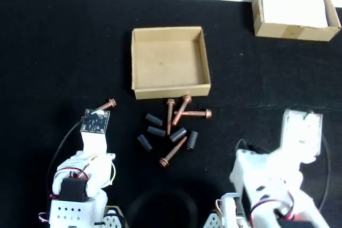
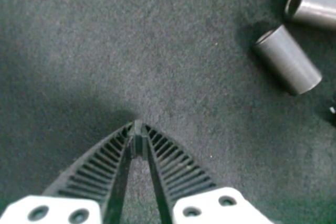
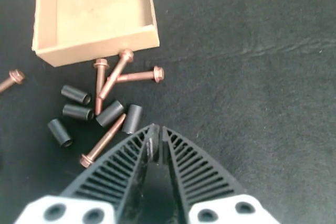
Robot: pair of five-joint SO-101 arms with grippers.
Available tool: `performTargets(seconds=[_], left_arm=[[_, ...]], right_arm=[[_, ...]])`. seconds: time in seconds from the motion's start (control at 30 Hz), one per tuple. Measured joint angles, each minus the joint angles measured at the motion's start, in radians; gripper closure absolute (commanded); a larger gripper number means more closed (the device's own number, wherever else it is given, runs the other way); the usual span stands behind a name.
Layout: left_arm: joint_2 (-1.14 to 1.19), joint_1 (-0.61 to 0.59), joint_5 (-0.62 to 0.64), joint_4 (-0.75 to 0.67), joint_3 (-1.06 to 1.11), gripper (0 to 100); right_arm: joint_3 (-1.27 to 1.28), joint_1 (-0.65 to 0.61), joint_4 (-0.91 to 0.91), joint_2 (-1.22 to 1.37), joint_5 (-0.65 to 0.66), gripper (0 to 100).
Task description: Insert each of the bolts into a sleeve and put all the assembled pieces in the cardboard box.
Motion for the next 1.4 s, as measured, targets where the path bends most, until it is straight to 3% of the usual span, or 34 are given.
performTargets(seconds=[0.7, 0.97, 1.17, 1.4], left_arm=[[-0.002, 0.0, -0.002, 0.017, -0.075, 99], [0.0, 0.0, -0.014, 0.198, -0.437, 99], [-0.008, 0.0, -0.17, 0.33, -0.703, 99], [0.012, 0.0, -0.241, 0.331, -0.859, 99]], right_arm=[[0.029, -0.002, 0.0, -0.072, 0.0, 97.9], [0.074, -0.002, 0.0, -0.074, 0.0, 97.9], [0.081, -0.002, 0.0, -0.074, 0.0, 97.9], [0.081, -0.002, 0.0, -0.071, -0.008, 97.9]])
